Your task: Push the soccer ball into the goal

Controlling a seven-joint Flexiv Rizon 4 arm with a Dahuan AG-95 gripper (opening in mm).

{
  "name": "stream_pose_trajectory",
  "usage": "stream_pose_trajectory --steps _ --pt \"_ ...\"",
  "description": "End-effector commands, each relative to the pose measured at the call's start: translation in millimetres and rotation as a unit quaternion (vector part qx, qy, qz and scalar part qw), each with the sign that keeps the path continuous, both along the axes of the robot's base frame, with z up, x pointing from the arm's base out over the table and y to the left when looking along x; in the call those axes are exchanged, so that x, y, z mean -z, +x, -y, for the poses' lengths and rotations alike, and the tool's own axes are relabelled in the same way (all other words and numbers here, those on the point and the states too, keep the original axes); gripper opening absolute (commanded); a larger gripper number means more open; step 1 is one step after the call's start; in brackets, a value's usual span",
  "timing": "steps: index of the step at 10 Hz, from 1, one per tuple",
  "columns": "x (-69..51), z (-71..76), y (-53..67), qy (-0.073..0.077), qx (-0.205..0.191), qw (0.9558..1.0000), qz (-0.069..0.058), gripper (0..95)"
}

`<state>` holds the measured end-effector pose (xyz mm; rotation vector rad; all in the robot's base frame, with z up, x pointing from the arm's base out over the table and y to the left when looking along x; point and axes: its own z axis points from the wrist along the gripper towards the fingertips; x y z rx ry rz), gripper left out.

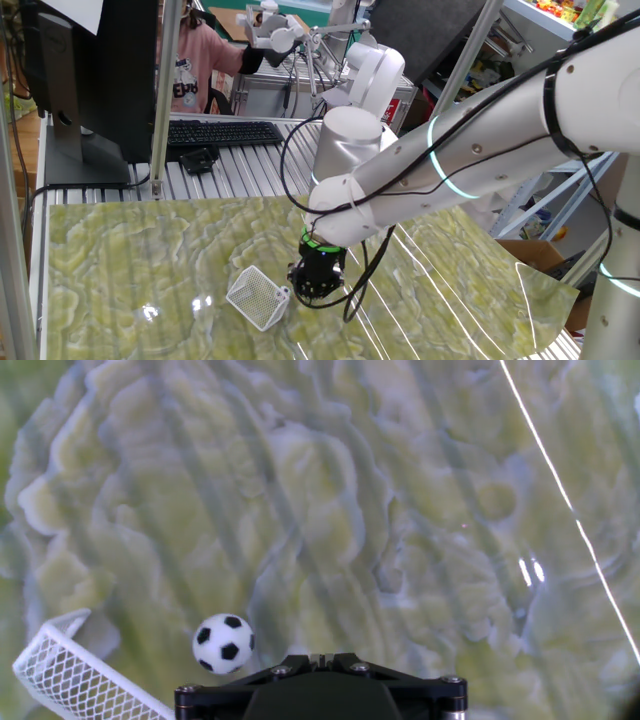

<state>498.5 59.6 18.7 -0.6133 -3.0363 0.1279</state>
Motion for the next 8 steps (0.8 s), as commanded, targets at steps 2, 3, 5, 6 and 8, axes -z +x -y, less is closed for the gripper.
stream_pose_trajectory --steps 2,3,5,6,8 --pt "1.8 -1.2 1.9 0.018 0.013 0.9997 0.008 0.0" --pt "2.1 -2.8 2.0 0.032 0.026 0.9991 0.01 0.0" --pt "2.3 -8.1 1.6 0.03 0.03 0.999 0.011 0.0" --pt "2.2 -14.7 0.9 0.027 0.037 0.9988 0.02 0.0" --pt "-0.4 -16.8 2.6 0.021 0.034 0.9989 0.024 0.0"
